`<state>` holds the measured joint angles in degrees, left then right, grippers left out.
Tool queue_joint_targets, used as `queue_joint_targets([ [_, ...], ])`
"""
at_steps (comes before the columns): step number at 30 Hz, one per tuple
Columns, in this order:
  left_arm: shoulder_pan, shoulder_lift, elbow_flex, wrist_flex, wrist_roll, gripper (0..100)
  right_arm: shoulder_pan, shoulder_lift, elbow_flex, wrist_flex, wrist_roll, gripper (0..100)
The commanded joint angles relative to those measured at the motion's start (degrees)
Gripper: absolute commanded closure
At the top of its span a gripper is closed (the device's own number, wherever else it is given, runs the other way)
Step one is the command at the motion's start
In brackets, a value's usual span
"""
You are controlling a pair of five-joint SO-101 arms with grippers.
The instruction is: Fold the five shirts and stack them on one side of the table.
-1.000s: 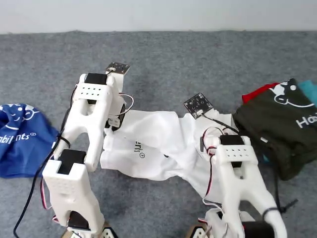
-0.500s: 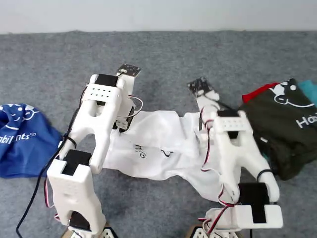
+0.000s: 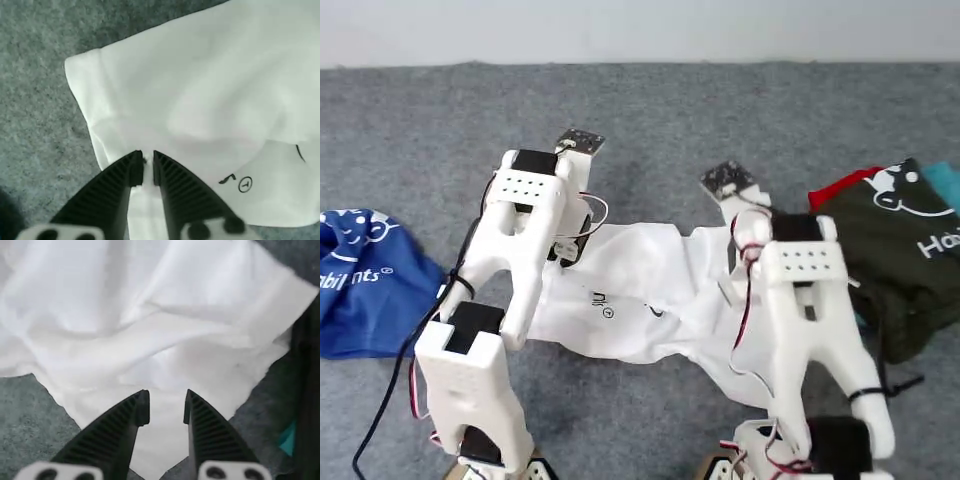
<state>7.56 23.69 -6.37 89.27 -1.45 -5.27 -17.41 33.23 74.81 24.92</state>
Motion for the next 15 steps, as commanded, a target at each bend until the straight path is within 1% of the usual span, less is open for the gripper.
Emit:
queue_joint_targets([
  [1, 0.4, -2.5, -0.2, -0.6, -0.7, 99, -0.3, -3.0, 5.2, -4.8, -0.4, 86.9],
  [10, 0.4, -2.5, -0.2, -0.6, -0.7, 99, 0.0, -2.4, 13.4, -20.1, -4.6, 86.8],
  [15, 0.4, -2.5, -0.2, -0.6, -0.7, 99, -0.1, -2.4, 14.8, -24.7, -4.7, 86.6],
])
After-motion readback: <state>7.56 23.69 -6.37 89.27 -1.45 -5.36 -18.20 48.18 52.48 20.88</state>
